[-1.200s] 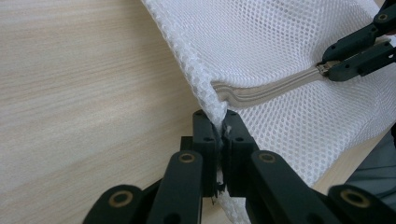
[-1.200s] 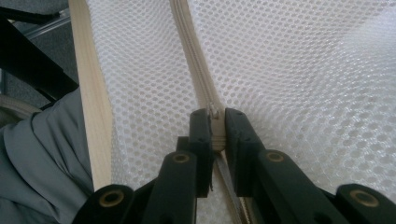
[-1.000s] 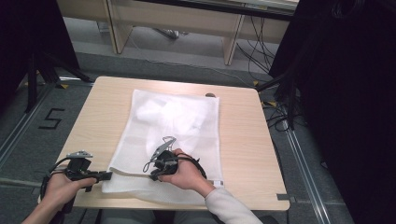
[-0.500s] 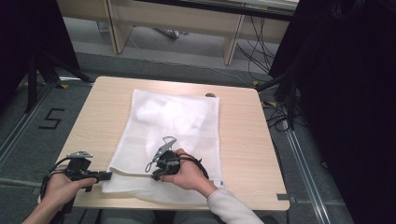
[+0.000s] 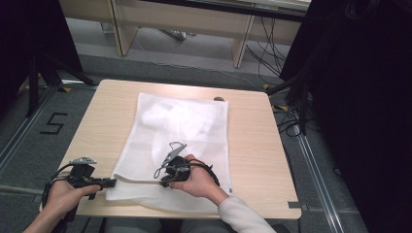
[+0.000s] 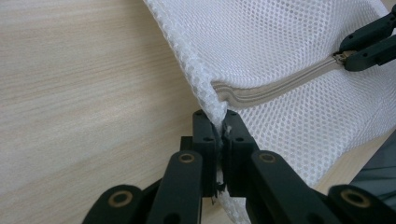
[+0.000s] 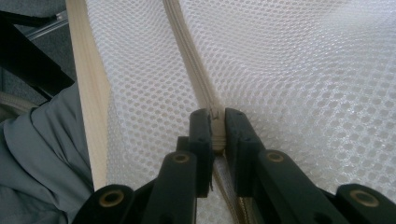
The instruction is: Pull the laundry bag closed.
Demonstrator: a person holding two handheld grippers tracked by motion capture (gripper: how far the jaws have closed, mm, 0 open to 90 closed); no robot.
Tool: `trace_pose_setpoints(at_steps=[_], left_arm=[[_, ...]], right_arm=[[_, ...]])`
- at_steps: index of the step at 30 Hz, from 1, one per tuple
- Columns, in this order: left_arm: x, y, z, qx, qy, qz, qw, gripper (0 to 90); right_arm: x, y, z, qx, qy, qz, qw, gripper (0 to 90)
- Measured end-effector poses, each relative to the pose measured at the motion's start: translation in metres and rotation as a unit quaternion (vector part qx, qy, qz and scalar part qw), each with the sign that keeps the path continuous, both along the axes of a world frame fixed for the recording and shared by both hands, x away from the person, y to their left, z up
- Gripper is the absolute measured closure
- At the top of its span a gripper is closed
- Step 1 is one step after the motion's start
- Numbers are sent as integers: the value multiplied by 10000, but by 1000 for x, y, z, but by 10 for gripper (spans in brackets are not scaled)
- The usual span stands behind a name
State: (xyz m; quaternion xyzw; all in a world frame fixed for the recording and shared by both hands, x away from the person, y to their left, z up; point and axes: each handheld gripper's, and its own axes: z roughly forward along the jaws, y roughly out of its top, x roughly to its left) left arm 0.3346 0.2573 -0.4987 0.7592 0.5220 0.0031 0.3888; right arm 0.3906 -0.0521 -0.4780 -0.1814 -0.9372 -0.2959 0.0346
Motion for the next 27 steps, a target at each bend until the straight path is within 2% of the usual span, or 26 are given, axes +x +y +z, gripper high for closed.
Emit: trace_pose_setpoints(at_steps=[6, 7, 9, 10, 11, 12, 14, 15, 16, 18, 24, 25, 26, 27], left_arm=[[0, 0, 0, 15, -28, 24, 10000, 851], [1, 4, 1, 173, 19, -179, 9997, 851], [1, 1, 0, 92, 0, 1, 10000, 851], [1, 1, 0, 92, 0, 1, 10000, 851], [1, 3, 0, 165, 11, -135, 9998, 851], [1, 3, 1, 163, 25, -155, 9997, 851], [1, 2, 0, 105, 12, -88, 9999, 851], [1, 3, 1, 157, 18, -146, 9998, 851], [0, 2, 0, 91, 2, -47, 9999, 851], [1, 1, 0, 77, 3, -10, 10000, 851], [1, 1, 0, 113, -2, -2, 9999, 851], [1, 4, 1, 197, 21, -171, 9997, 851], [0, 0, 0, 31, -1, 18, 10000, 851], [1, 1, 0, 96, 6, -17, 10000, 851]], right_arm=[[-1, -1, 2, -6, 71, -66, 10000, 825], [-1, -1, 2, -43, 35, -60, 10000, 825], [1, -3, 1, -82, -30, -52, 9999, 825], [1, -4, 1, -81, -24, -56, 9999, 825], [0, -5, 1, -49, 69, -29, 10000, 825], [0, -5, 1, -35, 12, -47, 10000, 825], [-1, -5, 2, -34, -4, -62, 10000, 825], [0, -5, 2, -23, -36, -15, 10000, 825], [0, -5, 2, -3, -33, -22, 10000, 825], [0, -6, 3, -41, -41, -29, 10000, 825], [0, -12, 2, -58, 7, -101, 9999, 825], [0, -14, 2, -40, 13, -93, 9999, 825], [-1, -14, 2, -71, 8, -127, 9999, 825], [0, -15, 2, -58, -2, -109, 9999, 825]])
